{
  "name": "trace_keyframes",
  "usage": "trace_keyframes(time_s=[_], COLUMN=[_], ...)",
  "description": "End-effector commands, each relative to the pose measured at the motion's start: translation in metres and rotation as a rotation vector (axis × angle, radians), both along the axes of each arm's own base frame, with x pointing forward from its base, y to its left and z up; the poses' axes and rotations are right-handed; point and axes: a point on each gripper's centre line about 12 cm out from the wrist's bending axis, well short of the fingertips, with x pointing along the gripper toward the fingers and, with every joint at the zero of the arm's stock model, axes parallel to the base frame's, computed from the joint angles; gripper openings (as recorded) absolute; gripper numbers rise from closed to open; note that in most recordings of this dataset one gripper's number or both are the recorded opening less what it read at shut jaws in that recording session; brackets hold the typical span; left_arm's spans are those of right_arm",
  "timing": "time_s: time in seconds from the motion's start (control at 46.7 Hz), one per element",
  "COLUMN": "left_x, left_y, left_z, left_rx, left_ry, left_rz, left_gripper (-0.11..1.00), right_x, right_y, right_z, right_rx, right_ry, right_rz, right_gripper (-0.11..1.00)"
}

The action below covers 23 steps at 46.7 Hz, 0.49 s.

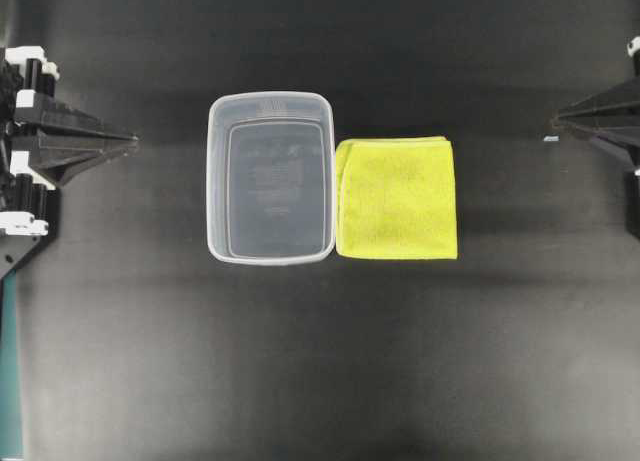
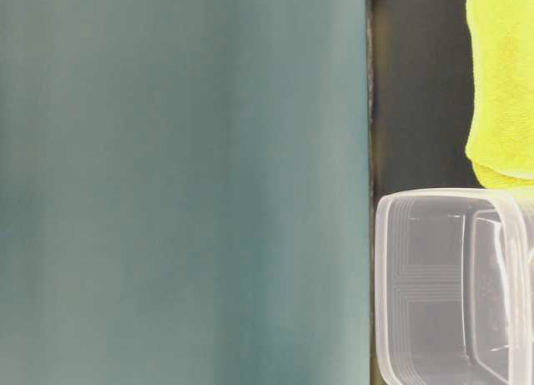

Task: Place the yellow towel into the container with the left arm.
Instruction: 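Move the left gripper over the yellow towel and lower it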

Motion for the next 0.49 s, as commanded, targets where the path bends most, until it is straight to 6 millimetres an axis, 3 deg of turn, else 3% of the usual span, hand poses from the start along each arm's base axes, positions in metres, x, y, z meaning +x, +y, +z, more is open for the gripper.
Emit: trace_keyframes(time_s=[0.0, 0.086, 0.236, 0.471], left_x=[0.004, 0.01, 0.029, 0.076], left_y=[0.01, 0.01, 0.011, 0.014], left_z=[0.011, 0.016, 0.027, 0.041], left_rx=[0.024, 0.02, 0.024, 0.042], left_ry=[-0.001, 0.044, 0.156, 0.406], left_rz=[0.047, 0.048, 0.048, 0.052], left_gripper=[0.06, 0.03, 0.0, 0.0], right_x=[0.002, 0.0, -0.002, -0.004], right_y=[0.002, 0.003, 0.006, 0.007], right_z=[0.008, 0.01, 0.011, 0.006], right_rx=[0.015, 0.015, 0.016, 0.049], right_ry=[-0.024, -0.031, -0.037, -0.015], right_rz=[0.012, 0.018, 0.032, 0.039], right_gripper=[0.01, 0.07, 0.01, 0.01])
